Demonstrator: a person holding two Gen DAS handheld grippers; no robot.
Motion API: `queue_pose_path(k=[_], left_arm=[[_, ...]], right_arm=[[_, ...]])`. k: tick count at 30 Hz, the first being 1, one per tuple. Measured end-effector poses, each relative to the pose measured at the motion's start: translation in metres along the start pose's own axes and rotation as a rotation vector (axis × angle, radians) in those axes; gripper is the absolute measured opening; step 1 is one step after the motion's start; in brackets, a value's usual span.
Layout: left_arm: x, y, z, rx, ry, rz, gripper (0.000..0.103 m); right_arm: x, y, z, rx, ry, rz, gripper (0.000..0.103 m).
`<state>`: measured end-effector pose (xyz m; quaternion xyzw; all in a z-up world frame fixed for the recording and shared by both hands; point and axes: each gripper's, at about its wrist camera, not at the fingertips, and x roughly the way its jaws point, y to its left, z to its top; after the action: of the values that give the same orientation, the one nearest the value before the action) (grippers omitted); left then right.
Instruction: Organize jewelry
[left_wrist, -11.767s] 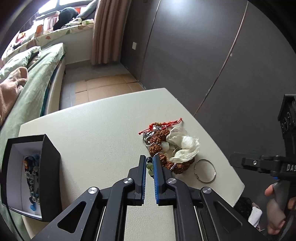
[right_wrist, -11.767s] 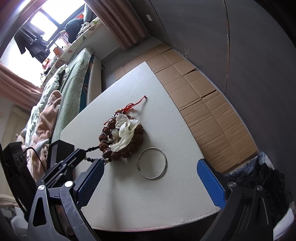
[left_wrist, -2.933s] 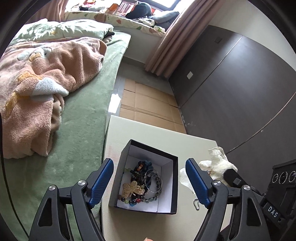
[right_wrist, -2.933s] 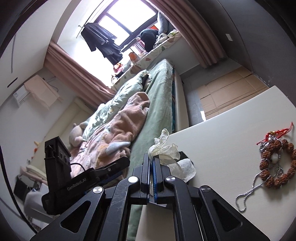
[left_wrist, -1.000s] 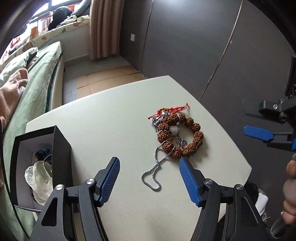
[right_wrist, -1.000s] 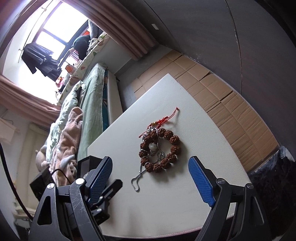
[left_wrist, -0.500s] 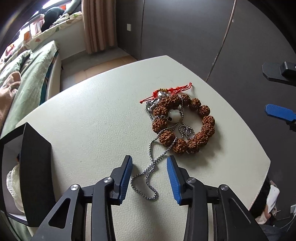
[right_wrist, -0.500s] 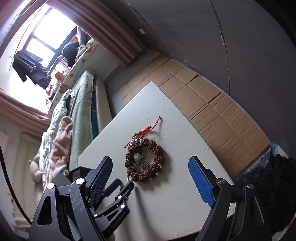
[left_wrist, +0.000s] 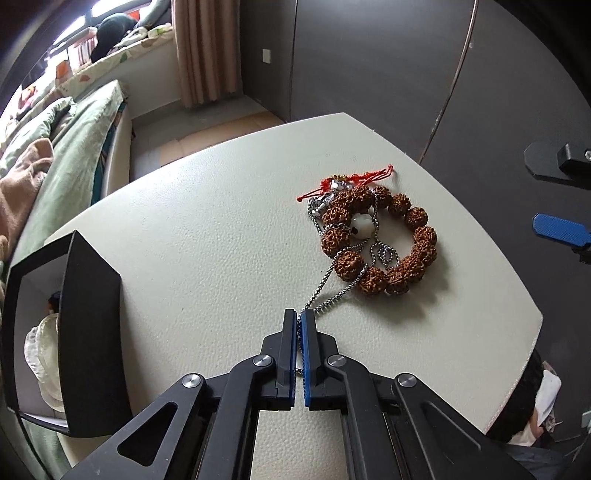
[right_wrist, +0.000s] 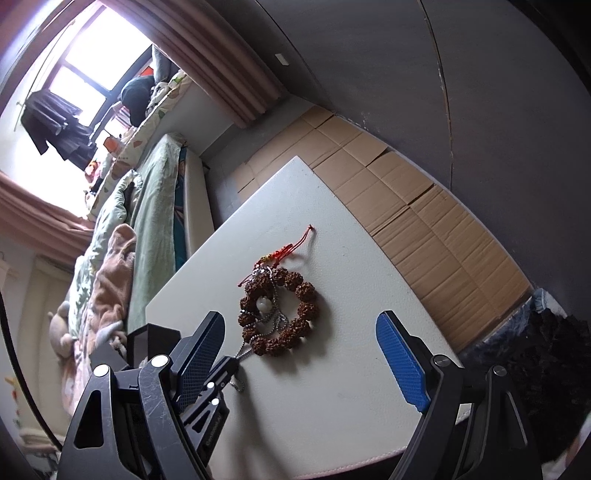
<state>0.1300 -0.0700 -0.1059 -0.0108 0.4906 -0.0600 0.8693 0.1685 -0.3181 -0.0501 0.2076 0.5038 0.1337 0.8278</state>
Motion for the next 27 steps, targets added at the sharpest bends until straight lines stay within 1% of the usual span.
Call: queue_pose_path(k=[4,10,15,19,27], left_arm=[[-0.020,0.006,0.005,-0.035,-0.046,-0.029,0.001],[-0.068,0.019,0.021,-0.088,-0.162,-0.040,0.001],[-0.106,0.021,0.039,-0.089,-0.241,-0.032,0.001],[-0.132,0.019,0.056,-0.071,-0.296,-0.016,0.001],[-0.181,0.010,0.082,-0.027,-0.380,0.012,0.001]], right_arm=[[0.003,0.002,0.000,-0.010,0.007,-0.006,0.085],[0.013,0.000,0.003,-0.001,0.034,-0.003,0.085],[0.017,0.002,0.002,0.002,0.045,0.003,0.085],[0.019,0.003,0.002,0.002,0.052,0.002,0.085],[0.019,-0.001,0.008,0.015,0.050,0.016,0.085]])
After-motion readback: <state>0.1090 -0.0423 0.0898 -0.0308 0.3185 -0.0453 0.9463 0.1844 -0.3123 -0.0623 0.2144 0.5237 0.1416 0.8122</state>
